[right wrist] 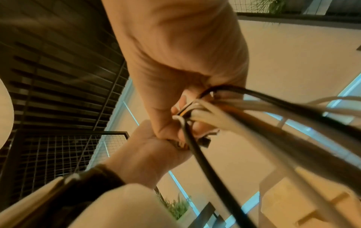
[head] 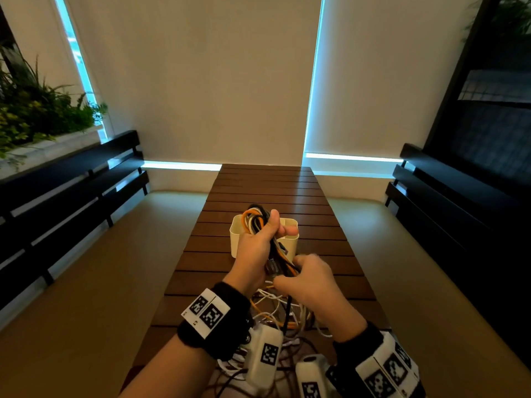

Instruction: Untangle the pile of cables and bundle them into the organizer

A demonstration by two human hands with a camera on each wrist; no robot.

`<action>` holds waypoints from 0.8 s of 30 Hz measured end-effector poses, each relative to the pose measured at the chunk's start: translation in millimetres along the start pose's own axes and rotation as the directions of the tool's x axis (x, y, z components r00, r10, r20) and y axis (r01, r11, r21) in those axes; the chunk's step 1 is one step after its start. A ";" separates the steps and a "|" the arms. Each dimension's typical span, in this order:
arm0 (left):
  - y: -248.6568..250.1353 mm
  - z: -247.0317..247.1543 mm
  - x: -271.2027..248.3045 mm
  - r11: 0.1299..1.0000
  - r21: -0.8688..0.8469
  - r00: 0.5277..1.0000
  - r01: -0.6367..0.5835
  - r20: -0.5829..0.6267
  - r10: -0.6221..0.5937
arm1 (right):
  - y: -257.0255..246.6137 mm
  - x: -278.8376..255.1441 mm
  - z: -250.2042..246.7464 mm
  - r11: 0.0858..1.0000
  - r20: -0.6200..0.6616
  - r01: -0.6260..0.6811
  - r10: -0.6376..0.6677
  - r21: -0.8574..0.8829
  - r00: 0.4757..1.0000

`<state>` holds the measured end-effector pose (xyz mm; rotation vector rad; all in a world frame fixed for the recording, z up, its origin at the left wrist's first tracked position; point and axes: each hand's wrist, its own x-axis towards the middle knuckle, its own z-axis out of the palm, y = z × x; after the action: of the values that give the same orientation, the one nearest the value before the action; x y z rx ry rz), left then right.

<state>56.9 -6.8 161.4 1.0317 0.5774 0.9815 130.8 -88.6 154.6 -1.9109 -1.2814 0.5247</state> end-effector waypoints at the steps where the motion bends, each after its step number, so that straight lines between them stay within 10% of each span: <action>1: -1.0 1.0 -0.7 1.000 0.007 1.000 -0.011 -0.008 0.011 | 2.1 1.3 0.9 1.000 0.094 -0.006 0.009 -0.027 0.996; 6: 14.5 1.9 1.9 0.975 -0.220 0.998 0.039 0.063 -0.025 | 17.6 -4.0 -0.2 0.904 0.530 -0.039 -0.213 0.425 0.821; 10: 14.1 6.2 -1.4 0.929 -0.332 0.980 0.161 0.167 -0.110 | 25.5 -8.0 4.0 0.870 0.734 -0.237 -0.187 0.433 0.653; 16: 18.4 -9.1 0.4 0.916 -0.251 0.925 0.312 0.300 -0.233 | 21.9 10.8 -11.4 0.999 0.647 0.044 -0.024 -0.015 0.762; 19: 16.7 -12.1 1.2 0.927 -0.175 0.908 0.332 0.324 -0.264 | 15.0 15.0 -16.7 0.900 0.616 0.268 0.000 -0.343 0.788; 24: 19.5 -12.2 -0.7 0.915 -0.116 0.856 0.385 0.417 -0.307 | 22.3 15.0 -12.9 0.879 0.631 0.270 0.044 -0.393 0.775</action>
<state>39.3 1.3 173.7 0.8743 0.3098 0.4778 159.2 -84.3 146.4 -2.0963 -2.1097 0.9066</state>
